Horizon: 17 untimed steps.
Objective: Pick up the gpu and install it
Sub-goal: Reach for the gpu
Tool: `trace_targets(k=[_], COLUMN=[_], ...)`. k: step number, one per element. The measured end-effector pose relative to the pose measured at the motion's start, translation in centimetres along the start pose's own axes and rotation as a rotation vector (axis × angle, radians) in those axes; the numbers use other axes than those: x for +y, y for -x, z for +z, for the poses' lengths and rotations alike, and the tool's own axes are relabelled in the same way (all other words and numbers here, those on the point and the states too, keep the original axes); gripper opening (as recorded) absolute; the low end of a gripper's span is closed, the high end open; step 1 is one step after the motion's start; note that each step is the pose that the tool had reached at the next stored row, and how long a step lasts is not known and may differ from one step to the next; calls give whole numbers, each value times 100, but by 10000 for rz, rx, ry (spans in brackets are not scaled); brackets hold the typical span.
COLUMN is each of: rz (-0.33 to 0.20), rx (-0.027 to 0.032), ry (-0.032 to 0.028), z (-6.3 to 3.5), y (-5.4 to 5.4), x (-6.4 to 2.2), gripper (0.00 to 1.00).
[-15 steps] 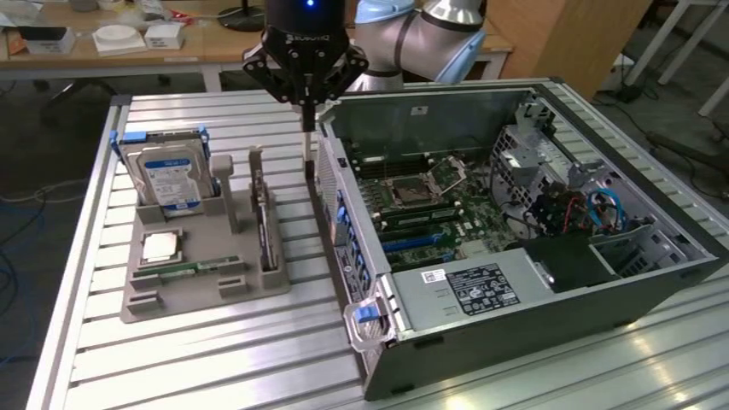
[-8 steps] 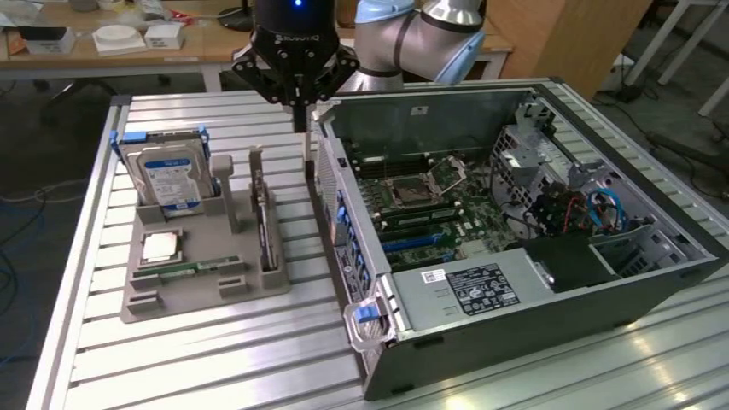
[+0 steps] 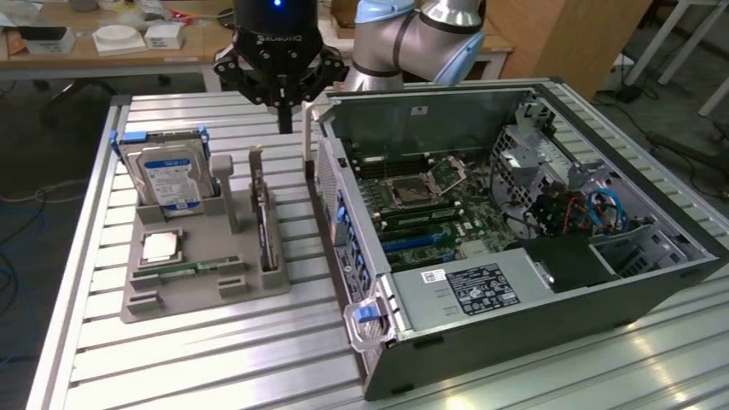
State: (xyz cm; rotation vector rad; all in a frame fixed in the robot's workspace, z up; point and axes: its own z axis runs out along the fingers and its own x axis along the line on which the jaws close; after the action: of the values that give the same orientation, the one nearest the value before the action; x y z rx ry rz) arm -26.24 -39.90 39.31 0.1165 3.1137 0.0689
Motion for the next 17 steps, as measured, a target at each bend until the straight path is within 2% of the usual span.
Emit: trace_targets(k=[17], rz=[1], rx=[0], ry=[0], z=[-7], y=[-307], x=[-23], gripper=[10])
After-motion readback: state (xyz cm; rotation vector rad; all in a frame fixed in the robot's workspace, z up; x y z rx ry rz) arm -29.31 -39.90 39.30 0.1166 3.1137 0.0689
